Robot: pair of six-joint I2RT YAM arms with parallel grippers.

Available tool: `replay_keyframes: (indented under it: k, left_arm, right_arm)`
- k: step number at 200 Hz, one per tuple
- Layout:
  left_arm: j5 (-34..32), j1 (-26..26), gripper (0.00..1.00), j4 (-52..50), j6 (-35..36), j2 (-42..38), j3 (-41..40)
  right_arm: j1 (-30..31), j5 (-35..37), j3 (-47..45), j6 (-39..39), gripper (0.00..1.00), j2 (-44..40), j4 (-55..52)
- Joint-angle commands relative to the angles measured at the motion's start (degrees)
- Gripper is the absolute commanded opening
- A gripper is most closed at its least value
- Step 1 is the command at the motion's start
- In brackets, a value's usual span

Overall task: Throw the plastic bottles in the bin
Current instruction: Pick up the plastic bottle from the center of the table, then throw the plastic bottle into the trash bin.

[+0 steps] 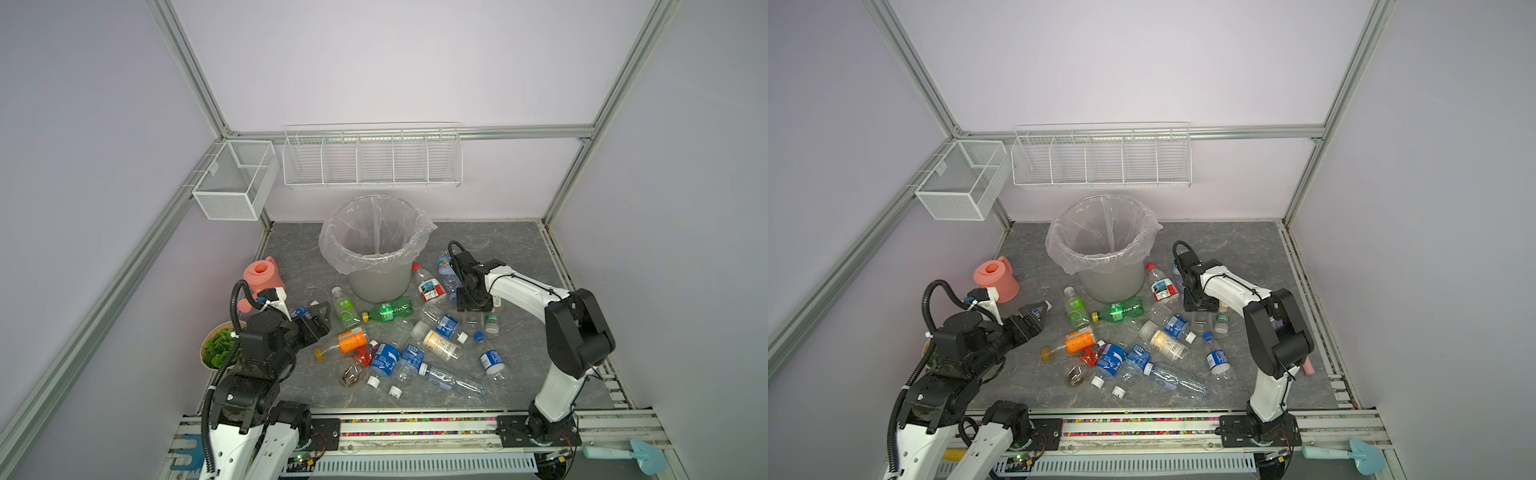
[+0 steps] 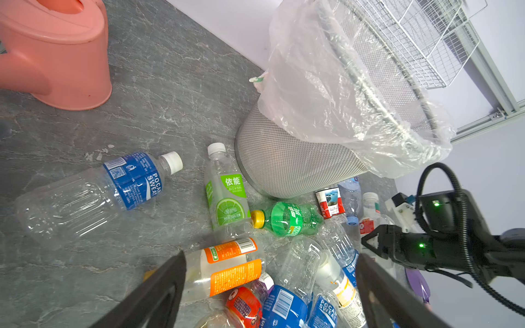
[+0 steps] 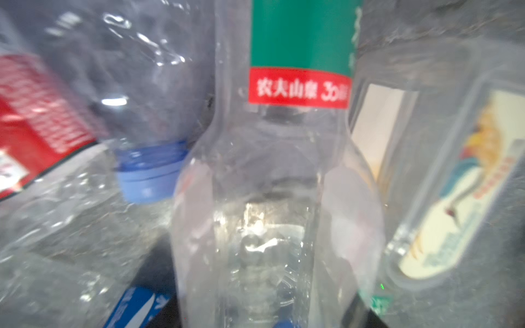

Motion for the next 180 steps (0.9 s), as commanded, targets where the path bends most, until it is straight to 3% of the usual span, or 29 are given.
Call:
replay_keyframes:
  k: [1, 41, 75, 113, 137, 180]
  left_arm:
    - [-0.4, -0.3, 0.92, -2.2, 1.1, -0.9, 2.5]
    - [0.2, -0.3, 0.92, -1.8, 1.2, -1.0, 2.7]
    - [2.0, -0.3, 0.92, 0.3, -0.1, -1.5, 1.6]
    - [2.1, -0.3, 0.92, 0.1, -0.4, -2.2, 1.5]
    - [2.1, -0.3, 0.92, 0.3, -1.1, -2.7, 1.3]
    - [2.0, -0.3, 0.92, -0.4, -1.4, -3.5, 2.0]
  right_arm:
    - [0.4, 5.5, 4.8, 0.1, 0.50, -7.4, -5.7]
    - [2.0, 8.4, 14.0, -3.2, 0.50, -17.3, -10.7]
    - [3.5, 5.4, 27.1, -9.4, 0.49, -23.4, -6.8]
    - [3.7, -2.2, 39.0, -11.1, 0.49, -23.4, 2.5]
    - [3.8, -6.8, 40.8, -9.6, 0.48, -20.4, 11.5]
    - [7.7, -12.7, 55.7, -8.6, 0.46, -3.8, 12.0]
